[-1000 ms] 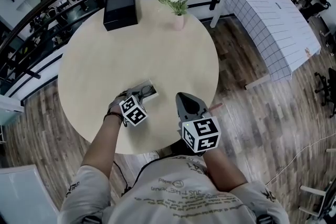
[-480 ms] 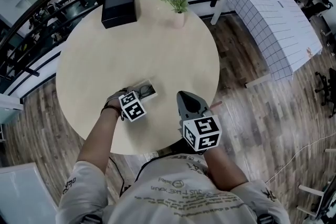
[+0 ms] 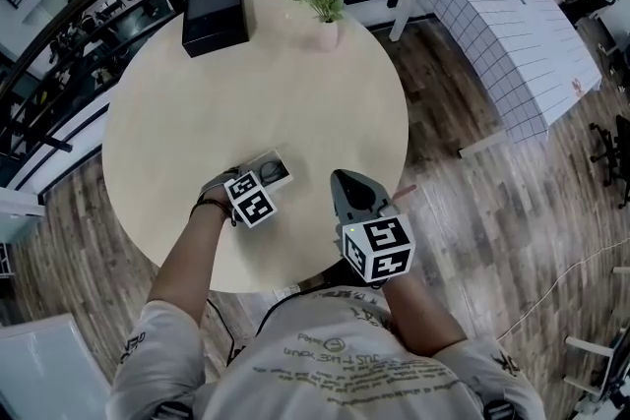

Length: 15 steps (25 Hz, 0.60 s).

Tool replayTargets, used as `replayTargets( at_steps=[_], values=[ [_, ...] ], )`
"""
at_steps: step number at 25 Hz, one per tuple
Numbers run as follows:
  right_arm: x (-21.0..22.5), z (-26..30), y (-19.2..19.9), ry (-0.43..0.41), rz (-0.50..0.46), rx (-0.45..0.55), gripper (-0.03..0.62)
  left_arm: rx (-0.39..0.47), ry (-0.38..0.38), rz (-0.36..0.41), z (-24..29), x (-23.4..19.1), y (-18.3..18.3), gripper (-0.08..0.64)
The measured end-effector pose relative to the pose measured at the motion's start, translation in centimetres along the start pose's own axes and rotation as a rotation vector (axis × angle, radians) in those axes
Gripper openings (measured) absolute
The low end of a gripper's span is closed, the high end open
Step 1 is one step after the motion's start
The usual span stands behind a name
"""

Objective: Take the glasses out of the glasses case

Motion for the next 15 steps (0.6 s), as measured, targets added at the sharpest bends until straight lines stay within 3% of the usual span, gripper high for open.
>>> replayTargets(
  at_steps=[2,15],
  values=[
    [-0.1,0.0,-0.1,0.001,-0.003,0.002,0.014,0.001,0.015,-0.017,0.0,0.1,0.0,0.026],
    [-2.8,0.2,-0.7,-0.040,-0.037,0.016,0.014,0.133,-0.050,-0.104,-4.7,-0.5,-0.5,0.025]
  ],
)
Point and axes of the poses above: the fingertips, and each gripper's own axes: z forward along the fingers, x to its right, y out of its underside, the point moved 3 cm from there along -z, backward along the fingers, and after that the axes turned 4 degrees about -y, right-handed, at the moved point
